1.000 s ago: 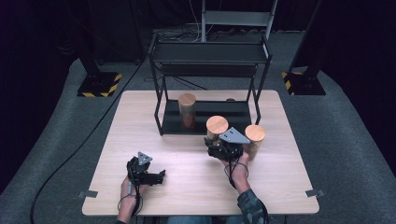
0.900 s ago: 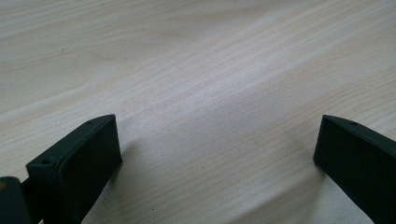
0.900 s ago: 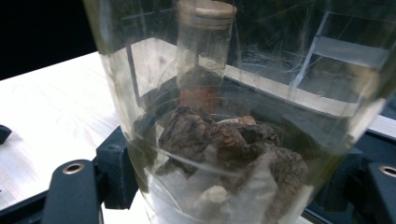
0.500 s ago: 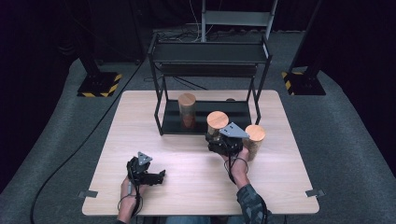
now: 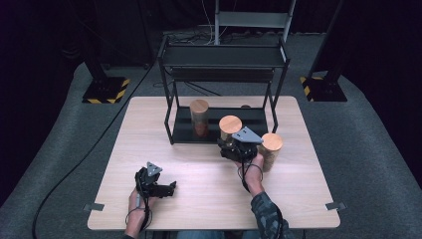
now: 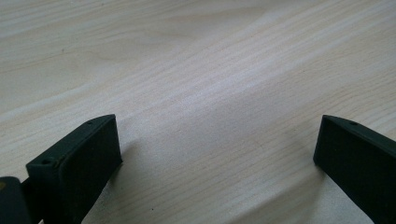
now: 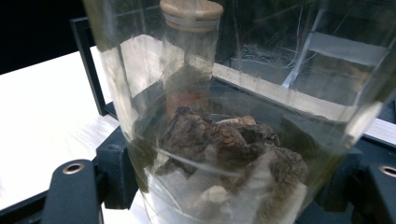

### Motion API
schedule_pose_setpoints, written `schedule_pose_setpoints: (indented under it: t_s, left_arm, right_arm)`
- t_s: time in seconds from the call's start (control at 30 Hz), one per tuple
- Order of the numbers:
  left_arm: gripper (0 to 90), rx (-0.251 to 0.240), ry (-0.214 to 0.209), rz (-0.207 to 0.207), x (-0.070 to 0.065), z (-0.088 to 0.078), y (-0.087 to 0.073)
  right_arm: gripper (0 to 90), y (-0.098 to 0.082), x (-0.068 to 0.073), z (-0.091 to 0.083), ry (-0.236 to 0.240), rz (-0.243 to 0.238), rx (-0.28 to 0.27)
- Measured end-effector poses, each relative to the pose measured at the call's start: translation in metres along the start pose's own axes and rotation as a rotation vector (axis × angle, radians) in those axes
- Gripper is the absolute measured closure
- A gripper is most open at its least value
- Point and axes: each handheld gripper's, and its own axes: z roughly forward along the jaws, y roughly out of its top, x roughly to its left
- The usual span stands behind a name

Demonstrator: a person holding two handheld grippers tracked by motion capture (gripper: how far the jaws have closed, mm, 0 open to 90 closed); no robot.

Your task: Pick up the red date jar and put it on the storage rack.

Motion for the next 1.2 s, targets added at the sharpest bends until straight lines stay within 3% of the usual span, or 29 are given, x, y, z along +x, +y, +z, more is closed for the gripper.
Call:
schedule_pose_setpoints:
  t_s: [1.2]
  left_arm:
    - [0.1, 0.000, 0.000, 0.001, 0.000, 0.000, 0.000]
  right_arm:
    - [24.8, 0.013, -0.008, 0.021, -0.025, -0.014, 0.023]
